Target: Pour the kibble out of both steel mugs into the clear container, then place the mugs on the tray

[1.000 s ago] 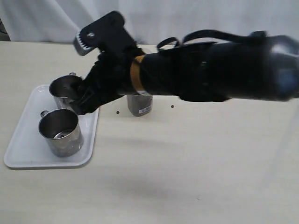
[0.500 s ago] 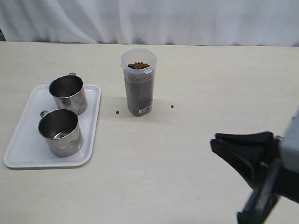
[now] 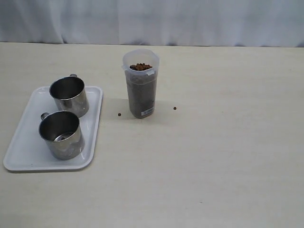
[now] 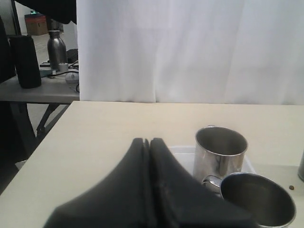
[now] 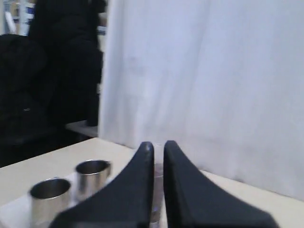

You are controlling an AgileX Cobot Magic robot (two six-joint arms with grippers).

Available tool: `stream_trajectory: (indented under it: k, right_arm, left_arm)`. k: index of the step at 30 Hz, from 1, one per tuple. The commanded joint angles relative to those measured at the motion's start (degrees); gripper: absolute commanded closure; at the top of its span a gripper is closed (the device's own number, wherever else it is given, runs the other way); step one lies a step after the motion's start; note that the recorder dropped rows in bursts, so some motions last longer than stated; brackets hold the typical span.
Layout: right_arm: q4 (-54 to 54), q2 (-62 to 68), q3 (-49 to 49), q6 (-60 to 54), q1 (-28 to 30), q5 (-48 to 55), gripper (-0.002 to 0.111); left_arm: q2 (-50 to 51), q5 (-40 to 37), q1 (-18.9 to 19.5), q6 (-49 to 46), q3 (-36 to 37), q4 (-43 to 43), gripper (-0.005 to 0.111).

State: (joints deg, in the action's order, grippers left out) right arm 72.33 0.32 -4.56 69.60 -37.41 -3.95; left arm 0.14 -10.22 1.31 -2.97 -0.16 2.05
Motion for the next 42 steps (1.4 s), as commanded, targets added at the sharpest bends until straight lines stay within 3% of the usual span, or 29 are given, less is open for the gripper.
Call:
stream_trajectory:
  k: [1, 3, 5, 6, 9, 10, 12, 23, 42]
  right_arm:
    - [-0.1, -0.3, 0.0, 0.5, 20.7, -5.0, 0.102]
    - [-0.1, -0.3, 0.0, 0.5, 26.4, -4.5, 0.102]
    - [-0.5, -0.3, 0.8, 0.5, 27.0, -4.5, 0.102]
    - [-4.5, -0.3, 1.7, -6.8, 26.7, -2.8, 0.102]
    - [-49.8, -0.3, 4.6, -43.4, 26.6, 6.9, 0.102]
    - [-59.8, -0.3, 4.6, -56.1, 26.6, 8.4, 0.102]
    - [-68.1, -0.3, 4.6, -66.6, 26.6, 10.4, 0.102]
    - [-73.9, -0.3, 4.6, -71.9, 26.6, 10.4, 0.102]
    - [-74.0, -0.3, 4.6, -72.0, 26.7, 13.7, 0.102]
  left_arm:
    - [-0.1, 0.3, -0.3, 0.1, 0.2, 0.0, 0.107]
    - [-0.1, 0.3, -0.3, 0.1, 0.2, 0.0, 0.107]
    - [-0.1, 0.3, -0.3, 0.1, 0.2, 0.0, 0.107]
    - [-0.1, 0.3, -0.3, 0.1, 0.2, 0.0, 0.107]
    - [-0.1, 0.3, -0.3, 0.1, 0.2, 0.0, 0.107]
    - [-0.1, 0.3, -0.3, 0.1, 0.2, 0.0, 0.107]
    - [-0.1, 0.3, -0.3, 0.1, 0.2, 0.0, 0.107]
    - [-0.1, 0.3, -0.3, 0.1, 0.2, 0.0, 0.107]
    - [-0.1, 0.3, -0.3, 0.1, 0.2, 0.0, 0.107]
